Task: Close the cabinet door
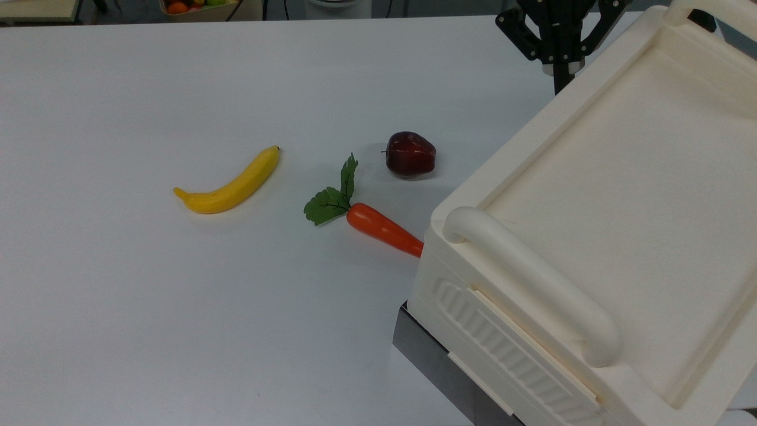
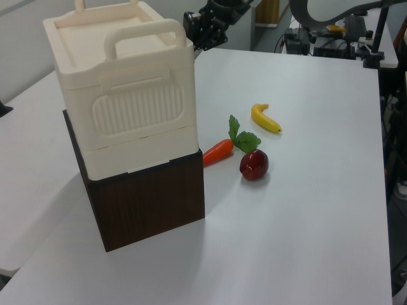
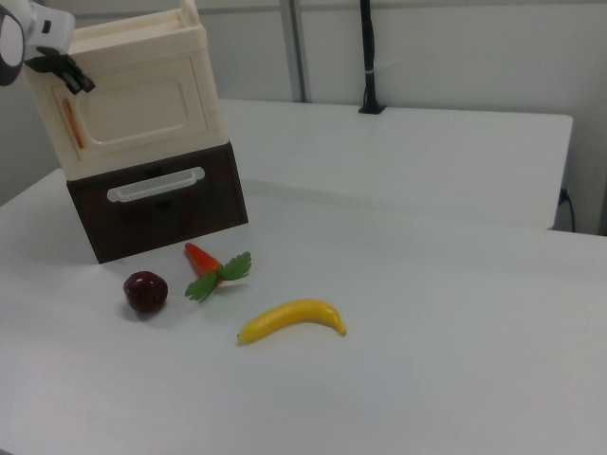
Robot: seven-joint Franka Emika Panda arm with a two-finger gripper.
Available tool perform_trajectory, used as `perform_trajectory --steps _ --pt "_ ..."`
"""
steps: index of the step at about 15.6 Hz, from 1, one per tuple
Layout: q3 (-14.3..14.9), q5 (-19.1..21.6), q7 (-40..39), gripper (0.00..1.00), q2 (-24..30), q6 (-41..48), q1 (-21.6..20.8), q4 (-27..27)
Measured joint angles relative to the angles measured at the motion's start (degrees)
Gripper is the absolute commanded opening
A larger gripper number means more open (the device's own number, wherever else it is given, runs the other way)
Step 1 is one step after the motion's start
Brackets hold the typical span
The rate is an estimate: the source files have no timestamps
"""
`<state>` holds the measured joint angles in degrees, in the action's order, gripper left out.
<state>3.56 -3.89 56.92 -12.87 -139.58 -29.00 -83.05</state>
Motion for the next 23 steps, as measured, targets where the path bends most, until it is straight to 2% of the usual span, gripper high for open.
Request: perform_trajectory --steps 5,8,14,23 --pt "0.1 -0.1 -0.1 0.00 0.1 0.0 0.5 -1.0" --pt "0.4 -0.4 -3.0 0.00 0.2 2.1 1.5 -2.5" --pt "0.8 -0.5 -19.3 0.00 3.4 20.2 7.0 -4.2" --pt "1.0 -0.5 -45.9 0.00 13.3 37.2 17.0 -14.1"
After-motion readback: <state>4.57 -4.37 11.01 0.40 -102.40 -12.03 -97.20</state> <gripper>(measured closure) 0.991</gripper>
